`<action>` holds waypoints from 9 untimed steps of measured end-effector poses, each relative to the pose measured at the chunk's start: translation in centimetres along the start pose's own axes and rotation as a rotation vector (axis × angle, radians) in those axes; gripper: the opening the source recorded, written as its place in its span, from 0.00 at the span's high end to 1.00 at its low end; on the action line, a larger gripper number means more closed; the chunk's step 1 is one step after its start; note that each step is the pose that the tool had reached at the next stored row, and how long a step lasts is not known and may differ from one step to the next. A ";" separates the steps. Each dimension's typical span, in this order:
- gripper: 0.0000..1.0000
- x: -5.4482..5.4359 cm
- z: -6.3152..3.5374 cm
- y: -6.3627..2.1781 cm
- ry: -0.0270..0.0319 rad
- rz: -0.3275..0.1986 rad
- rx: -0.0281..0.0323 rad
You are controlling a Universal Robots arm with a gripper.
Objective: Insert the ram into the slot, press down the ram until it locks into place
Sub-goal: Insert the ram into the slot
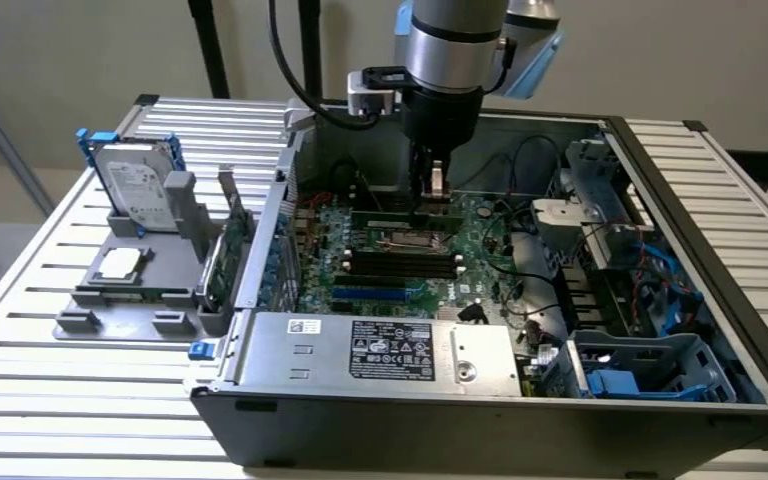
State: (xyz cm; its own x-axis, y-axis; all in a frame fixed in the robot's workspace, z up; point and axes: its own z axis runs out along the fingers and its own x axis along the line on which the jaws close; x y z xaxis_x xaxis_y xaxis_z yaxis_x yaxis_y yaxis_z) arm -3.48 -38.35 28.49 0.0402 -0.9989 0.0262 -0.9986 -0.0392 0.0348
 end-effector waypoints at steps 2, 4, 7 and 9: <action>0.87 0.1 0.27 -0.02 -0.0003 0.000 -0.0038; 0.87 0.3 0.52 -0.02 -0.0004 0.000 -0.0080; 0.87 0.7 0.81 -0.04 -0.0030 0.000 -0.0143; 0.87 1.0 0.99 -0.06 -0.0080 -0.001 -0.0167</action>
State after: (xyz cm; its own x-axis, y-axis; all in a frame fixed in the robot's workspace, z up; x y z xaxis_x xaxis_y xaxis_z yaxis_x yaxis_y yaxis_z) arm -3.42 -39.40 27.52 0.0405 -0.9990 0.0181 -0.9979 -0.0396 0.0515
